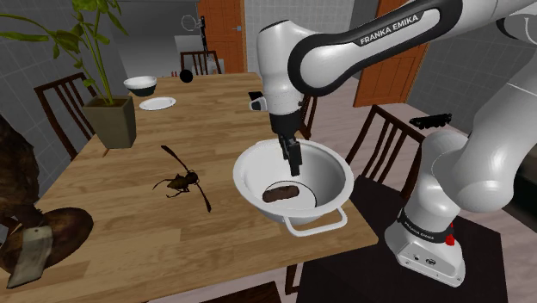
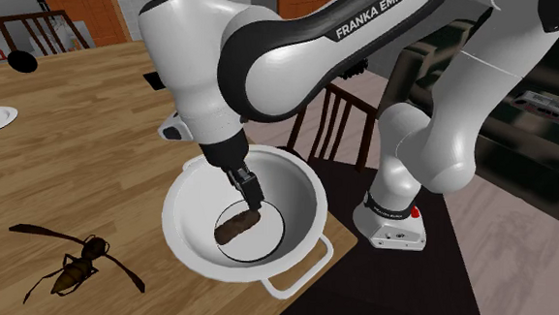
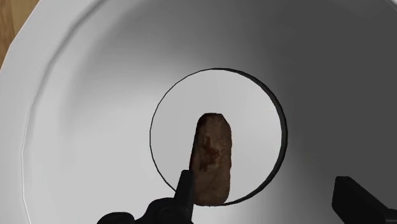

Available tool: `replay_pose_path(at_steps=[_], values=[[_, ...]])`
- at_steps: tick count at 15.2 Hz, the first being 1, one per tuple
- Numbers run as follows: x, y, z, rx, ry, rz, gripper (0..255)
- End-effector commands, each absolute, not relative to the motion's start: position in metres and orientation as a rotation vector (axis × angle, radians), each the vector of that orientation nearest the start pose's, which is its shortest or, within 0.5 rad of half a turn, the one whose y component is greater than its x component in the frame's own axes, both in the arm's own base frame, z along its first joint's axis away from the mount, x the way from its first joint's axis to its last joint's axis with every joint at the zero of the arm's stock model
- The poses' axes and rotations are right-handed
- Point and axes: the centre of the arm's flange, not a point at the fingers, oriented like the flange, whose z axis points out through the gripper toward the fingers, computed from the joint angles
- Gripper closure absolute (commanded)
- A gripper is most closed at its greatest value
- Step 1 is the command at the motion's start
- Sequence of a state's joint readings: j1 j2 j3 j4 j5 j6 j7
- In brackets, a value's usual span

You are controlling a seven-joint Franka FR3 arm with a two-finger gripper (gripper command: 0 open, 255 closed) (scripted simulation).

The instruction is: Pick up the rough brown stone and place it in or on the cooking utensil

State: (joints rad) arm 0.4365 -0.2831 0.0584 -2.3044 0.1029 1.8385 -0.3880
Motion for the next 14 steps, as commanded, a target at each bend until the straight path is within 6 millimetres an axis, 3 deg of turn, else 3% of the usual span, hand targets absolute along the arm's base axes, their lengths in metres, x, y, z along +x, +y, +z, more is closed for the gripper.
replay_pose_path(at_steps=[1, 2, 6, 14], values=[[0.383, 0.217, 0.445, -2.79, -1.251, 0.286, 0], [0.383, 0.217, 0.445, -2.79, -1.251, 0.286, 0], [0.393, 0.217, 0.494, -2.79, -1.251, 0.286, 0], [0.393, 0.217, 0.494, -2.79, -1.251, 0.286, 0]])
